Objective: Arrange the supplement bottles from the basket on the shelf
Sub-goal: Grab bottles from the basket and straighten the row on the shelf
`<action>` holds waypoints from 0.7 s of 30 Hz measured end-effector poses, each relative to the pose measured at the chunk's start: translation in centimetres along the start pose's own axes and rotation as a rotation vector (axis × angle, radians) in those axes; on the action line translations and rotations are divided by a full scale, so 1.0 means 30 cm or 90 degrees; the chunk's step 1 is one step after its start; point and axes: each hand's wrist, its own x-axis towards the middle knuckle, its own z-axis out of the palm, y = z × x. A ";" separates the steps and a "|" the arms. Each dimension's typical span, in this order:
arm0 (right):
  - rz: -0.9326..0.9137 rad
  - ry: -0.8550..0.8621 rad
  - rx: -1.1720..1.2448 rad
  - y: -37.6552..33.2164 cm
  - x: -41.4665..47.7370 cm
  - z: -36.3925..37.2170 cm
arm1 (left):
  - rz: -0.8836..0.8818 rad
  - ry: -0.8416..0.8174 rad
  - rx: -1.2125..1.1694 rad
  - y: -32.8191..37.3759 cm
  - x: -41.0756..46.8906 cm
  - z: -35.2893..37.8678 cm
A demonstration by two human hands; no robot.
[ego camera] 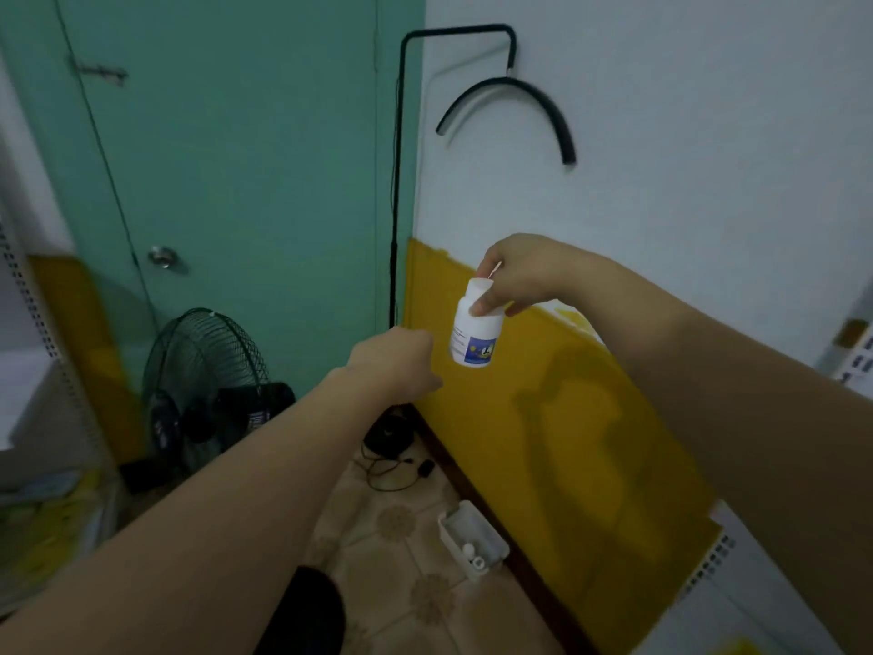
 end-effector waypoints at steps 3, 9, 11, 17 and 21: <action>-0.009 -0.031 -0.019 0.018 0.202 0.070 | -0.032 -0.010 -0.005 -0.091 0.137 0.073; 0.024 -0.085 -0.046 0.135 0.595 0.151 | -0.041 -0.051 0.004 -0.177 0.466 0.189; 0.042 -0.080 -0.065 0.207 0.716 0.174 | -0.032 -0.062 -0.001 -0.189 0.593 0.233; 0.115 -0.101 -0.153 0.478 1.012 0.285 | 0.036 -0.129 -0.020 -0.187 0.963 0.488; 0.201 -0.113 -0.159 0.716 1.172 0.390 | 0.099 -0.206 -0.024 -0.178 1.175 0.718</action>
